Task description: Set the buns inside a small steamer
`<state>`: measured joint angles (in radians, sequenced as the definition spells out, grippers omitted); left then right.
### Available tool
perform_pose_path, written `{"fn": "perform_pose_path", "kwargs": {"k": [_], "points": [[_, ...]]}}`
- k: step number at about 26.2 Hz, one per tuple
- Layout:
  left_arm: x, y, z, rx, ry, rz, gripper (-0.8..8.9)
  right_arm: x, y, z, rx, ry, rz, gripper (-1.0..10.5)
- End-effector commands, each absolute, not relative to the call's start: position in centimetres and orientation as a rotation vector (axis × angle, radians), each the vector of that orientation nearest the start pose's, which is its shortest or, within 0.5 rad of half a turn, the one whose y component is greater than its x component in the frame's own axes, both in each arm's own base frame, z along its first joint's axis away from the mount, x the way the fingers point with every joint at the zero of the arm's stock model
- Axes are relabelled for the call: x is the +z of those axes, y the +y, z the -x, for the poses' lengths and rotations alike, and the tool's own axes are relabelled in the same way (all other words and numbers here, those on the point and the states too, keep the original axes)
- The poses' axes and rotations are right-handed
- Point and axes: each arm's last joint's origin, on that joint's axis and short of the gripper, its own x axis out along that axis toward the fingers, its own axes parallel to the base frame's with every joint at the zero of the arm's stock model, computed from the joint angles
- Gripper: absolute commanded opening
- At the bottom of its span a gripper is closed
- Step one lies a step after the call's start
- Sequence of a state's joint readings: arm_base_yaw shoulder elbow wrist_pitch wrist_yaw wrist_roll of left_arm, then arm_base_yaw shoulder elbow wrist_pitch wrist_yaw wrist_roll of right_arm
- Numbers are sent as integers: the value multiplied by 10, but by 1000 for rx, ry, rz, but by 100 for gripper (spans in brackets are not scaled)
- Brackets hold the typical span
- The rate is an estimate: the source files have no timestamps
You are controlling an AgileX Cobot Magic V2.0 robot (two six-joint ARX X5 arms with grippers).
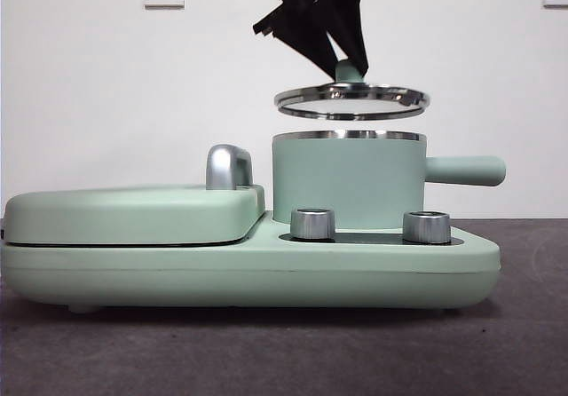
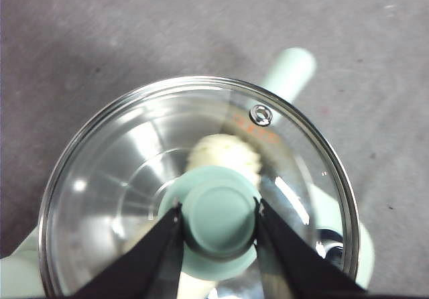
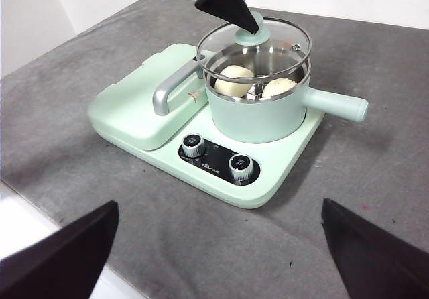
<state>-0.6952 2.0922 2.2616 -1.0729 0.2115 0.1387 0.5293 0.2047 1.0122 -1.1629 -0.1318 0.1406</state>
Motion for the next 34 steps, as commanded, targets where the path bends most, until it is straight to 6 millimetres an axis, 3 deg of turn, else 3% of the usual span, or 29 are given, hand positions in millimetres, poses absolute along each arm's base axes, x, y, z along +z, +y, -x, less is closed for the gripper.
{"fn": "perform_pose_path", "kwargs": {"k": [1, 14, 24, 25, 26, 28, 30, 34], "points": [[360, -292, -340, -916, 814, -339, 19, 345, -8, 22, 629, 388, -81, 483], [333, -301, -352, -911, 879, -353, 19, 345, -9, 22, 626, 387, -81, 483], [324, -300, -350, -906, 948, -369, 33, 344, -9, 21, 598, 384, -77, 483], [324, -300, -350, -907, 947, -369, 64, 344, -9, 21, 598, 384, -77, 483], [325, -300, -351, -906, 940, -366, 154, 344, -9, 21, 598, 384, -77, 483], [326, -301, -352, -890, 932, -327, 436, 344, -9, 21, 598, 384, -77, 483], [332, -296, -352, -854, 952, -273, 626, 344, -9, 21, 599, 384, -77, 483], [359, -267, -328, -815, 1069, -277, 634, 344, -9, 21, 601, 385, -76, 483]]}}
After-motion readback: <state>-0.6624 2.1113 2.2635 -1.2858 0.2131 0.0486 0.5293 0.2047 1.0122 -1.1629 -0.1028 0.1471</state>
